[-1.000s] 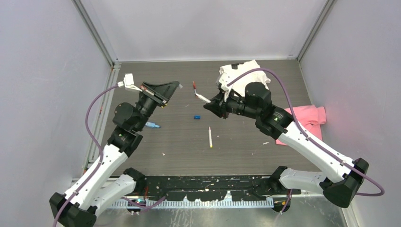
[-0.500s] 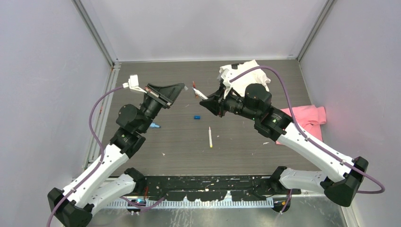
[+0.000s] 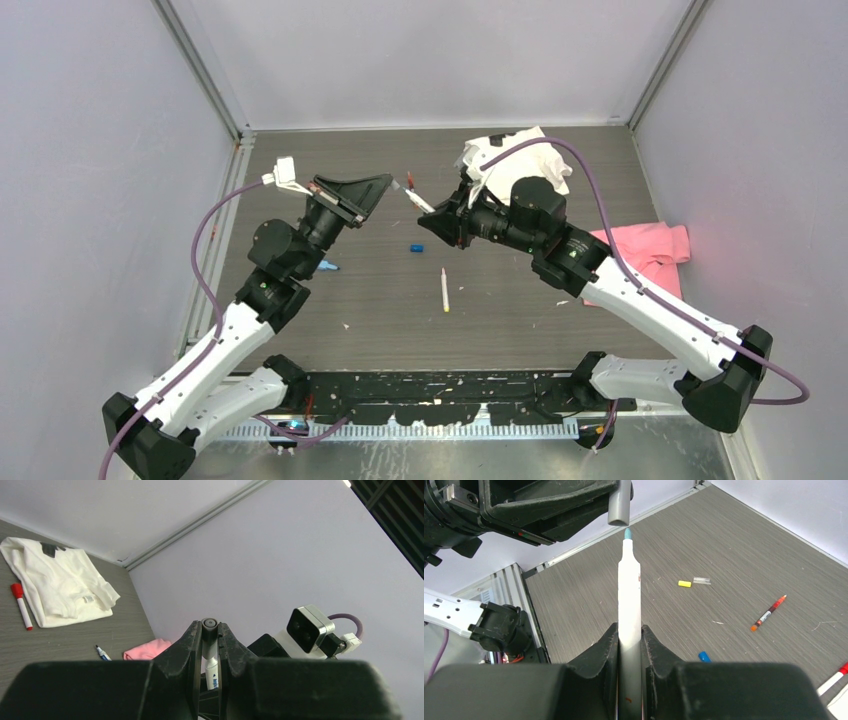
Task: Insert the pens into the pen caps
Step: Insert the pen cap onto the pen.
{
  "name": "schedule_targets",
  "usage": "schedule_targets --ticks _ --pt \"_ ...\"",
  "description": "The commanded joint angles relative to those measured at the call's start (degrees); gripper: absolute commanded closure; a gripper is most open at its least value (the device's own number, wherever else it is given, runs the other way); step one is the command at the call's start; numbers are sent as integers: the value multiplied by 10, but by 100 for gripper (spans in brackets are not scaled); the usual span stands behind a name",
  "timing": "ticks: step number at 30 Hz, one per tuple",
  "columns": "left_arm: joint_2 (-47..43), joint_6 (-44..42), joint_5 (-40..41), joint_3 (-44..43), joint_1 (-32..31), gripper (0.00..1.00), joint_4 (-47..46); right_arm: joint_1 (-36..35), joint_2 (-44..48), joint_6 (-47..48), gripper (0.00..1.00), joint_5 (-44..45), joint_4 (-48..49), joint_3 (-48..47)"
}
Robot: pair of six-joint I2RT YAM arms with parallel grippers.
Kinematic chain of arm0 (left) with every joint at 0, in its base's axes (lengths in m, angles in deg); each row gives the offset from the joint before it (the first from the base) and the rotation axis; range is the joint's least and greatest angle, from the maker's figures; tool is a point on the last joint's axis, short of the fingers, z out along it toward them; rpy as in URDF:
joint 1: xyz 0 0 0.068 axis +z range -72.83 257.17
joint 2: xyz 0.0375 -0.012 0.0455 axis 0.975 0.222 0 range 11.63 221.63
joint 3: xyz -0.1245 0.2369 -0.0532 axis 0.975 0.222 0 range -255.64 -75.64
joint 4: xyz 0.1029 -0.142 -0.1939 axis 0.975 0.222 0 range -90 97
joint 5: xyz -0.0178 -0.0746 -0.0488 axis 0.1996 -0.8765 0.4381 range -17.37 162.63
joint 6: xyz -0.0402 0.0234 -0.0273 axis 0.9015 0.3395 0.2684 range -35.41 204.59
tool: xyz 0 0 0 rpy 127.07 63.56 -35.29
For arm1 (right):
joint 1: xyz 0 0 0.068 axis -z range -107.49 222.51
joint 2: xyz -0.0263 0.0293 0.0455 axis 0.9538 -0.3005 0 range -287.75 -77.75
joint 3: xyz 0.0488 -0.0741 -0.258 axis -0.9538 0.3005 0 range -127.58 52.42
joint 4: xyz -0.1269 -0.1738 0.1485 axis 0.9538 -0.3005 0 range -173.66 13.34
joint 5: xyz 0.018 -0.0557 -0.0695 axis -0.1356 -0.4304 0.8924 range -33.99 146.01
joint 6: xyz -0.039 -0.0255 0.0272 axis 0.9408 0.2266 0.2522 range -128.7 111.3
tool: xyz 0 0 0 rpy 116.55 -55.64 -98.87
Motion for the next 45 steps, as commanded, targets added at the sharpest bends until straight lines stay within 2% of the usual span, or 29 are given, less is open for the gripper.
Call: schedule_targets --ticks 1,45 --pt "-1 -13 8 -17 -2 99 -41 -5 1 -17 99 -8 36 1" --pt "10 -10 4 -11 -3 99 -55 -8 0 -23 99 8 43 -8"
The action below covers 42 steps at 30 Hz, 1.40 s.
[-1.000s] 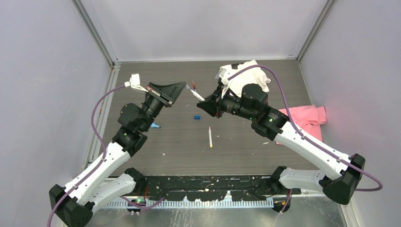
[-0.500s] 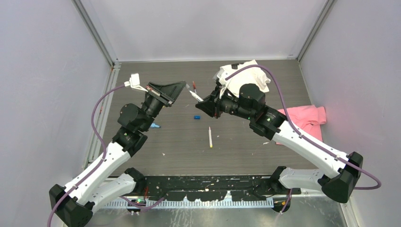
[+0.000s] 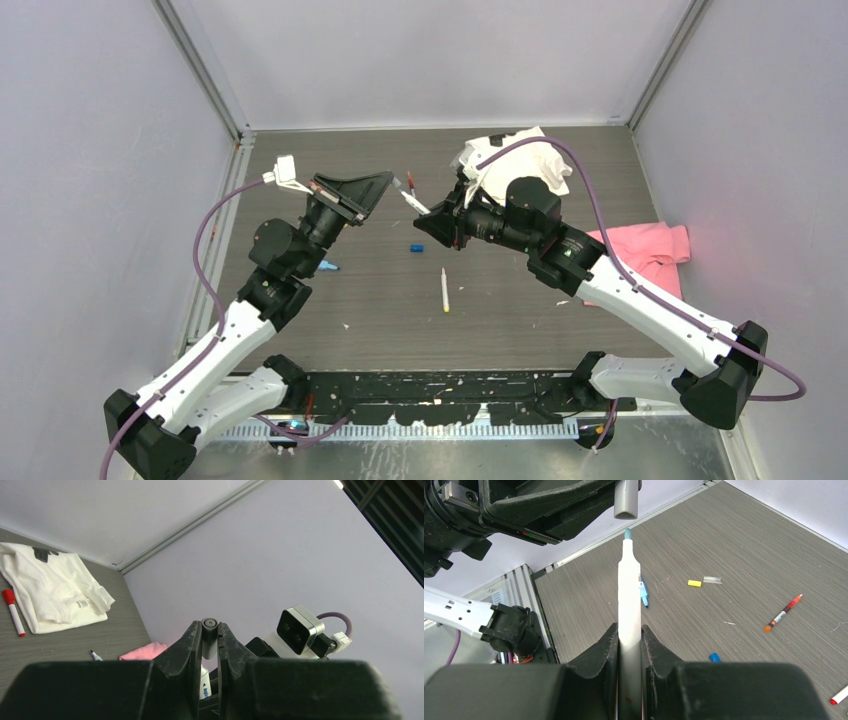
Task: Insert the pens into the pen caps
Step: Insert the pen cap onto the pen.
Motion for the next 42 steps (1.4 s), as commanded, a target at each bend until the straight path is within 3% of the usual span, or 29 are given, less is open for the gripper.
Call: schedule_targets --ticks 1,42 --pt "2 -10 6 -12 -2 99 -32 -3 12 0 99 18 30 -11" --pt "5 -5 -3 5 -2 99 -55 -3 11 -15 99 25 62 -7"
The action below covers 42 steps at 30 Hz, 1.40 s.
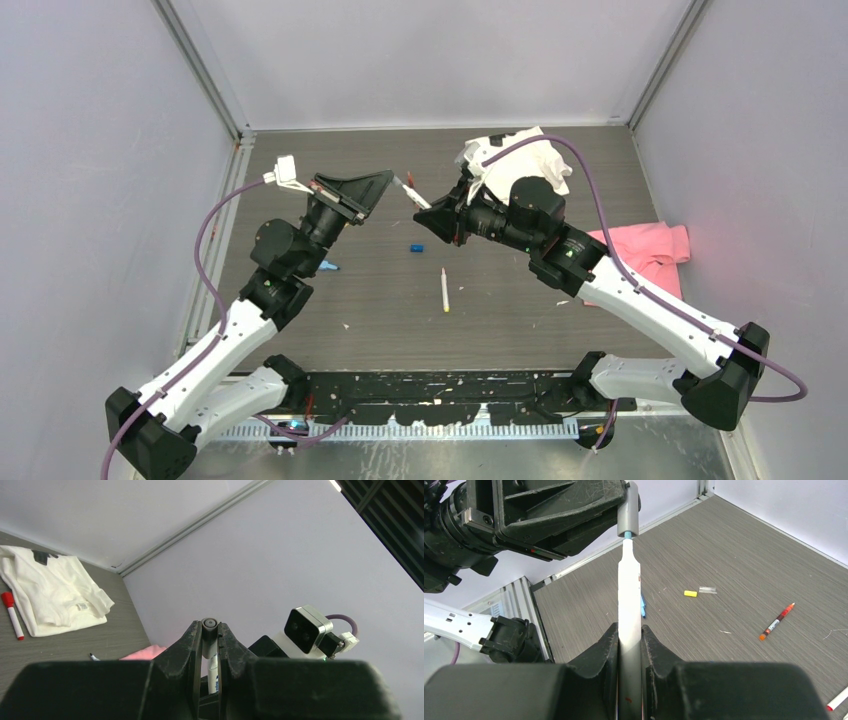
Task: Insert the pens into the pen caps
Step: Insert the pen cap onto the pen.
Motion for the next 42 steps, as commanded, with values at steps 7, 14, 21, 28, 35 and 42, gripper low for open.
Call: schedule_targets --ticks 7,14,21,28,35,42 --pt "4 1 -12 1 -2 99 -55 -3 3 -11 99 8 41 -8" --pt "15 4 -39 -3 -2 99 -68 -3 -1 -14 99 8 47 -11" --pt "32 6 -76 -5 -2 99 -83 -3 -2 -15 99 8 54 -20" --pt "56 5 -147 -1 -2 99 -147 4 -1 -45 99 -12 78 -26" --pt "67 -15 -210 10 -2 99 -201 25 -4 -86 99 -65 110 -54" --pt "75 -25 -244 10 -3 99 -233 32 1 -108 99 -117 118 -61"
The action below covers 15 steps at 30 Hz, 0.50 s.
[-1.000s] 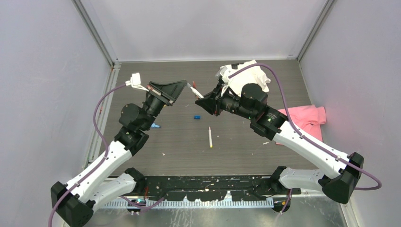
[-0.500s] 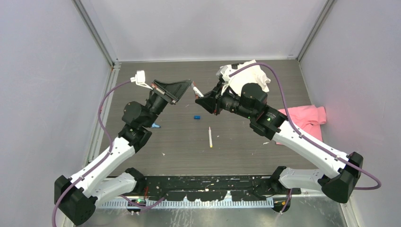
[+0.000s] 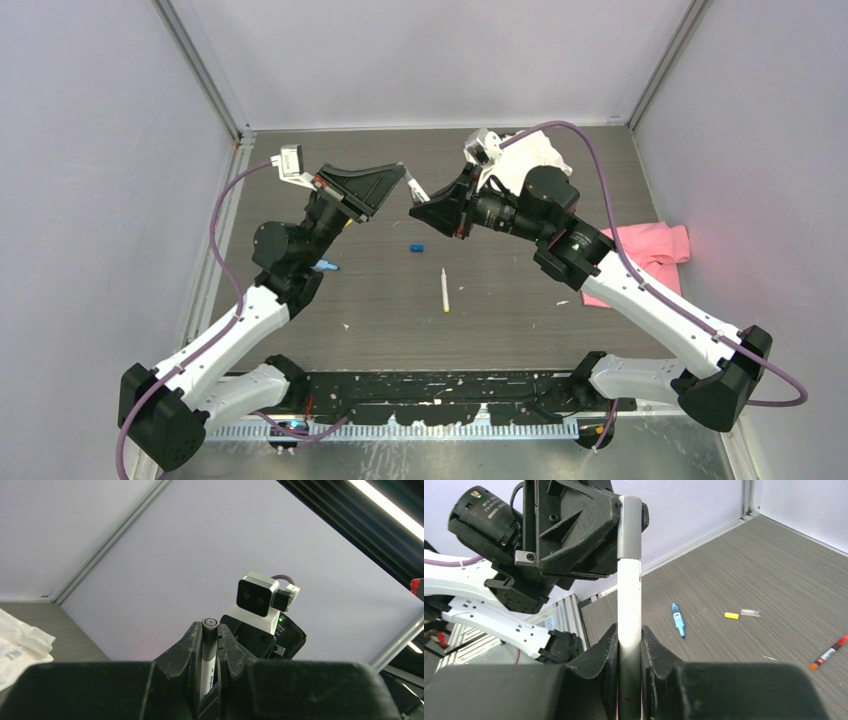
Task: Insert the pens into the pen caps
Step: Insert the pen cap onto the pen.
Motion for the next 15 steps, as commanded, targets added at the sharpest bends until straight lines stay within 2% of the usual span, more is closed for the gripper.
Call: schedule_targets --ticks 1,4,8,15 --pt "11 -11 -109 2 -13 99 -15 4 6 -21 99 -32 80 -32" --pt "9 -7 -98 1 -13 96 -15 4 13 -13 99 -38 80 -23" --pt "-8 -7 -70 0 -13 81 9 6 22 -8 99 -36 77 -11" --pt "-56 -19 -13 2 -13 62 65 13 37 -16 99 -29 80 12"
